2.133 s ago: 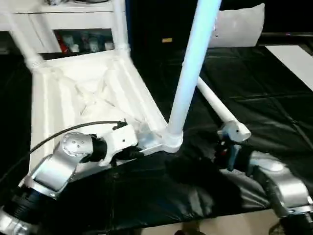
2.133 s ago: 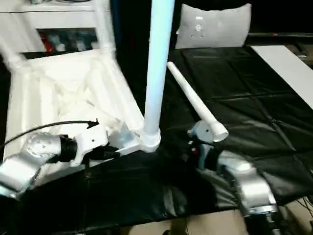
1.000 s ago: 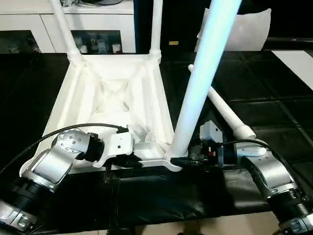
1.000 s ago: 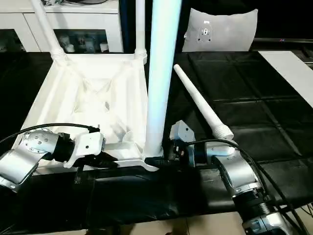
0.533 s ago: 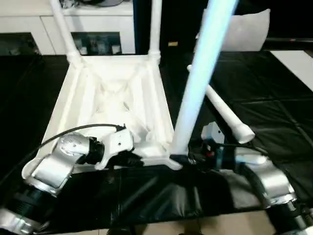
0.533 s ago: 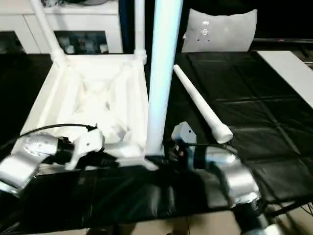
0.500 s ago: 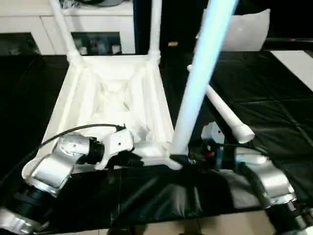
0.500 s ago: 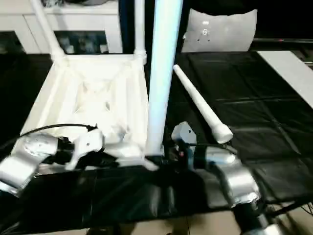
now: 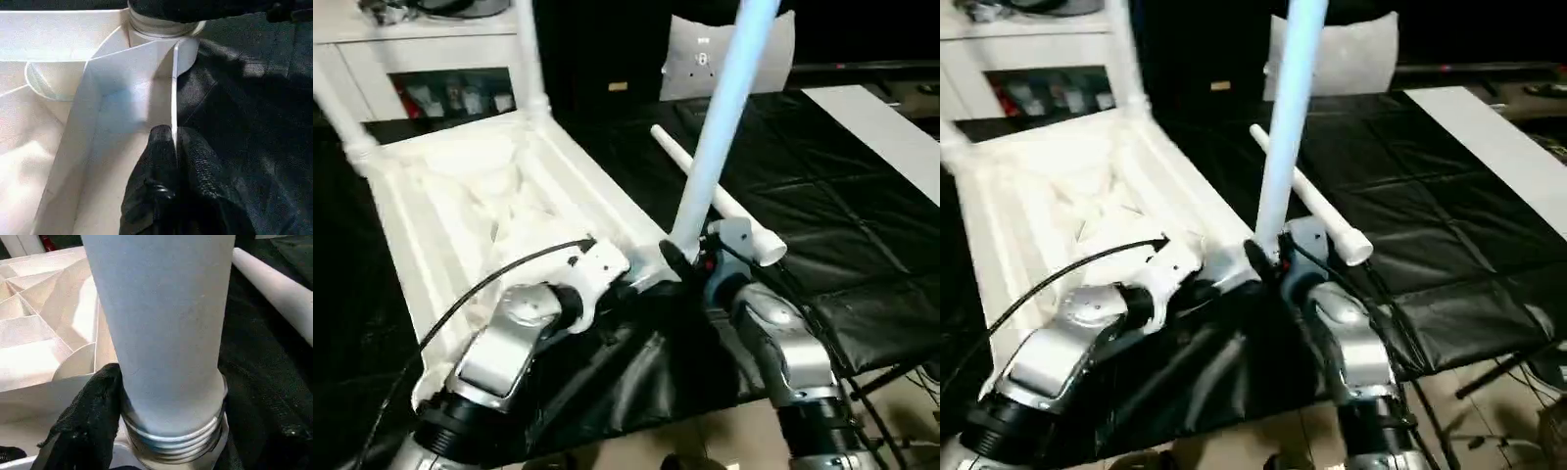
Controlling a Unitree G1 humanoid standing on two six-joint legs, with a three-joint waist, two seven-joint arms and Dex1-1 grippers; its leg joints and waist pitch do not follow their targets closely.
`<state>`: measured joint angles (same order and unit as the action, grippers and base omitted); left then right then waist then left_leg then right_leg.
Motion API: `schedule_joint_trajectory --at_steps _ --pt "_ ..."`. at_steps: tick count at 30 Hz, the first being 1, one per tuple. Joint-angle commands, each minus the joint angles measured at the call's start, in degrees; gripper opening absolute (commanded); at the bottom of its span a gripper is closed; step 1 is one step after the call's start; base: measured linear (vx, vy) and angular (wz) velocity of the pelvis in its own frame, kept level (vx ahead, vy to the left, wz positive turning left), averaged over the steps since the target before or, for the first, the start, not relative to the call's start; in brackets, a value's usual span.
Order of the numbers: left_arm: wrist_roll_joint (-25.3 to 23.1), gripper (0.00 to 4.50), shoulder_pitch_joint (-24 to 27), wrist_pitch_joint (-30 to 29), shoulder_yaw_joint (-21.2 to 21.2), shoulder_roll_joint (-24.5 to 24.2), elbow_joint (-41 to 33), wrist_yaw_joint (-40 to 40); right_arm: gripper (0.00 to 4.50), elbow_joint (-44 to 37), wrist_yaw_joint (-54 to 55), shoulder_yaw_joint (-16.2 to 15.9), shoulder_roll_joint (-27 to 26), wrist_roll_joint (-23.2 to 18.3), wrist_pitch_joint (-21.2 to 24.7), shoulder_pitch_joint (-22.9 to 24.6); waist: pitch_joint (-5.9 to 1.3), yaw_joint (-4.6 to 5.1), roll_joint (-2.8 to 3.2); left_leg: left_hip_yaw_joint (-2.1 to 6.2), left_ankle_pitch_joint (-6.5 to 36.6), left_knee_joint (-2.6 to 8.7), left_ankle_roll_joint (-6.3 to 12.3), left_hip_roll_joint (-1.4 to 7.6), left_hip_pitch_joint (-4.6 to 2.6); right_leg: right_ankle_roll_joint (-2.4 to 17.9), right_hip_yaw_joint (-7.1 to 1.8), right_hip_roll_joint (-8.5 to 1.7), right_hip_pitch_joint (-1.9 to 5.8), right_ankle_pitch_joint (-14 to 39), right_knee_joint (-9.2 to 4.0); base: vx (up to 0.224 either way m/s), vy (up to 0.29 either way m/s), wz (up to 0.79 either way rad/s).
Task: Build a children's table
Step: Rotate leg to tighten
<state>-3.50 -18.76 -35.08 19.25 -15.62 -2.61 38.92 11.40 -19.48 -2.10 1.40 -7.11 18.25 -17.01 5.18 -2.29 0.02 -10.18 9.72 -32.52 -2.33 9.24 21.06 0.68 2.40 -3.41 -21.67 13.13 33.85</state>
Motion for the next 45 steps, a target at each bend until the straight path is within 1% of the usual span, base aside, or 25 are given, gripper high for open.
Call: schedule_joint_trajectory --at_steps 1,2,4,5,6,8,9,11,12,14,15,16,17,18,21,22,23,25,26,27,29,30,33,36,45 --pt "-0.9 0.00 -2.6 1.7 3.0 -0.7 -1.2 1.4 3.44 2.2 -5.4 -5.0 -2.3 -1.9 1.0 1.6 -2.58 -0.12 0.75 2.28 22.5 5.12 -1.70 3.80 -0.95 8.3 -3.04 -4.79 0.63 15.5 -4.68 0.000 0.000 0.00" --pt "-1.1 0.00 -2.5 1.9 2.9 -1.3 -1.0 1.9 3.51 2.1 -5.8 -4.8 -1.9 -1.9 0.8 1.7 -2.75 -0.23 0.76 2.28 22.0 5.04 -1.45 3.74 -0.83 8.4 -3.01 -4.90 0.88 15.3 -4.64 0.000 0.000 0.00" --pt "-1.4 0.00 -2.4 2.6 2.5 -3.6 -0.4 3.6 3.77 1.7 -7.0 -4.2 -0.5 -2.1 -0.4 2.0 -2.64 -0.19 0.75 2.15 22.3 4.92 -1.07 3.73 -0.91 8.6 -3.07 -5.06 0.73 17.5 -4.84 0.000 0.000 0.00" --pt "-1.4 0.00 -2.3 2.8 2.5 -4.3 -0.3 4.2 3.85 1.6 -7.4 -4.0 -0.1 -2.2 -0.8 2.1 -2.86 -0.42 0.81 2.11 21.9 4.76 -0.98 3.76 -1.04 8.6 -3.10 -5.13 0.72 18.3 -4.95 0.000 0.000 0.00" --pt "-1.3 0.00 -2.4 3.5 2.3 -5.9 0.2 5.7 3.90 0.9 -9.6 -3.7 1.5 -2.8 -1.8 2.5 -3.03 -0.51 0.61 1.98 21.2 4.62 -0.62 3.80 -1.01 8.8 -3.14 -5.20 0.84 18.4 -4.98 0.000 0.000 0.00" --pt "-0.8 0.00 -2.4 4.6 2.1 -7.7 0.7 7.9 4.09 -0.1 -11.8 -2.8 3.0 -4.0 -2.2 3.2 -3.07 -0.73 0.72 1.88 20.1 4.56 -0.30 3.84 -0.89 9.2 -3.13 -5.16 0.85 18.3 -4.96 0.000 0.000 0.00" --pt "-0.1 0.00 -2.5 6.6 2.1 -10.1 1.7 11.0 4.21 -1.7 -15.8 -1.9 5.6 -5.8 -2.6 4.1 -3.53 -1.01 0.70 1.74 18.2 4.32 0.11 3.82 -0.79 9.6 -3.08 -5.18 1.19 16.3 -4.74 0.000 0.000 0.00" --pt "0.5 0.00 -2.6 8.1 2.1 -11.3 2.4 12.7 4.30 -2.4 -18.0 -1.6 7.3 -6.4 -3.0 4.6 -3.66 -1.53 0.76 1.48 15.2 4.13 1.09 3.85 -0.67 10.2 -3.00 -4.94 1.38 11.9 -4.38 0.000 0.000 0.00" --pt "1.7 0.00 -2.8 11.2 2.4 -13.2 3.5 16.5 4.36 -3.9 -22.6 -1.5 10.5 -7.2 -3.2 5.6 -3.93 -1.61 0.77 1.45 13.4 3.92 1.58 3.88 -0.55 11.1 -2.88 -4.92 1.62 8.8 -3.98 0.000 0.000 0.00" --pt "2.3 0.00 -3.0 13.0 2.7 -14.6 4.2 19.0 4.48 -5.0 -25.9 -1.6 12.8 -7.8 -3.1 6.2 -4.32 -1.91 0.75 1.28 9.9 3.54 2.56 3.90 -0.56 12.3 -2.67 -4.69 1.80 3.1 -3.26 0.000 0.000 0.00" --pt "2.4 0.00 -3.2 14.4 3.0 -15.2 4.7 20.4 4.48 -5.8 -28.3 -1.8 14.2 -8.6 -2.9 6.5 -4.41 -2.13 1.17 1.28 8.3 3.39 3.07 3.91 -0.51 13.2 -2.56 -4.63 1.91 0.1 -2.80 0.000 0.000 0.00" --pt "2.8 0.00 -3.3 16.2 3.4 -16.1 5.3 22.8 4.48 -6.5 -30.9 -2.0 16.1 -9.3 -2.4 6.6 -4.51 -2.20 0.94 1.23 7.6 3.29 3.69 3.99 -0.56 13.8 -2.46 -4.59 2.01 -1.8 -2.61 0.000 0.000 0.00" --pt "2.8 0.00 -3.3 16.2 3.4 -16.1 5.3 22.8 4.48 -6.5 -30.9 -2.0 16.1 -9.3 -2.4 6.6 -4.56 -2.39 1.00 1.28 7.4 3.23 4.06 3.92 -0.59 14.0 -2.38 -4.58 2.10 -2.1 -2.57 0.000 0.000 0.00" --pt "3.6 0.00 -3.5 17.6 3.6 -17.0 5.8 25.4 4.48 -7.0 -33.4 -2.1 18.0 -9.9 -2.2 6.4 -4.50 -2.53 1.03 1.24 7.2 3.20 4.39 3.94 -0.53 14.5 -2.36 -4.65 2.09 -2.4 -2.53 0.000 0.000 0.00" --pt "6.5 0.00 -4.5 20.9 4.2 -19.2 7.6 32.6 4.48 -5.7 -39.6 -3.0 22.8 -10.1 -2.9 4.0 -4.34 -2.97 1.04 1.13 9.3 3.28 3.87 4.04 -0.78 14.8 -2.34 -4.82 1.96 1.3 -2.80 0.000 0.000 0.00" --pt "6.5 0.00 -4.5 21.0 4.3 -19.3 7.7 32.8 4.48 -5.6 -39.8 -3.0 22.9 -10.1 -2.9 3.9 -4.23 -3.08 1.03 1.10 10.5 3.38 3.39 4.09 -0.89 14.7 -2.33 -4.83 1.89 3.5 -2.96 0.000 0.000 0.00" --pt "6.6 0.00 -4.8 21.8 4.5 -19.7 8.2 33.8 4.48 -5.2 -40.6 -3.3 23.3 -10.0 -3.2 3.4 -4.23 -3.08 1.03 1.10 10.5 3.38 3.39 4.09 -0.89 14.7 -2.33 -4.83 1.89 3.5 -2.96 0.000 0.000 0.00" --pt "6.3 0.00 -5.7 24.4 5.4 -20.9 9.9 37.0 4.48 -4.0 -44.2 -5.2 24.6 -9.3 -3.2 1.4 -4.00 -3.25 1.06 1.12 13.2 3.51 2.17 4.14 -1.04 14.3 -2.36 -4.90 1.69 8.6 -3.30 0.000 0.000 0.00" --pt "6.3 0.00 -6.0 24.8 5.6 -21.1 10.4 37.7 4.48 -3.8 -45.2 -5.9 24.9 -9.0 -3.3 0.8 -3.94 -3.31 1.07 1.12 13.7 3.55 1.91 4.18 -1.06 14.1 -2.40 -4.93 1.64 9.5 -3.35 0.000 0.000 0.00" --pt "6.0 0.00 -6.7 26.4 6.0 -21.5 11.8 39.3 4.48 -3.4 -47.6 -8.0 25.7 -8.4 -3.5 -0.2 -3.97 -3.52 0.97 1.13 14.2 3.57 1.45 4.29 -1.20 13.9 -2.48 -5.09 1.60 10.3 -3.42 0.000 0.000 0.00" --pt "5.7 0.00 -7.0 27.0 6.2 -21.5 12.4 39.8 4.48 -3.1 -48.4 -8.7 25.9 -8.1 -3.5 -0.6 -3.97 -3.72 0.98 1.12 14.1 3.59 1.30 4.27 -1.16 13.7 -2.52 -5.10 1.66 10.6 -3.40 0.000 0.000 0.00" --pt "5.3 0.00 -7.5 27.9 6.5 -21.6 13.2 40.5 4.48 -2.6 -49.7 -9.9 26.1 -7.6 -3.6 -1.3 -4.02 -4.03 1.04 1.15 13.5 3.57 1.15 4.34 -1.22 14.0 -2.48 -5.08 1.54 9.4 -3.21 0.000 0.000 0.00" --pt "4.9 0.00 -8.2 29.3 7.0 -21.6 14.4 41.6 4.48 -0.9 -51.4 -11.6 26.2 -6.4 -5.1 -2.8 -4.12 -4.20 0.96 1.10 12.4 3.46 1.27 4.39 -1.14 14.5 -2.48 -5.09 1.57 7.1 -2.90 0.000 0.000 0.00" --pt "4.3 0.00 -9.5 31.4 8.1 -20.8 16.1 43.2 4.48 2.0 -53.3 -12.8 25.2 -6.1 -5.9 -5.6 -4.07 -4.14 0.80 1.04 11.1 3.24 2.05 4.26 -0.90 15.2 -2.40 -5.11 1.63 4.7 -2.56 0.000 0.000 0.00" --pt "3.8 0.00 -11.0 33.2 8.8 -19.6 18.3 43.9 3.79 4.3 -55.5 -13.8 24.5 -6.7 -6.0 -7.3 -3.47 -4.51 0.74 1.12 13.7 3.60 1.58 4.44 -1.06 14.3 -2.50 -5.22 1.36 9.5 -3.03 0.000 0.000 0.00"
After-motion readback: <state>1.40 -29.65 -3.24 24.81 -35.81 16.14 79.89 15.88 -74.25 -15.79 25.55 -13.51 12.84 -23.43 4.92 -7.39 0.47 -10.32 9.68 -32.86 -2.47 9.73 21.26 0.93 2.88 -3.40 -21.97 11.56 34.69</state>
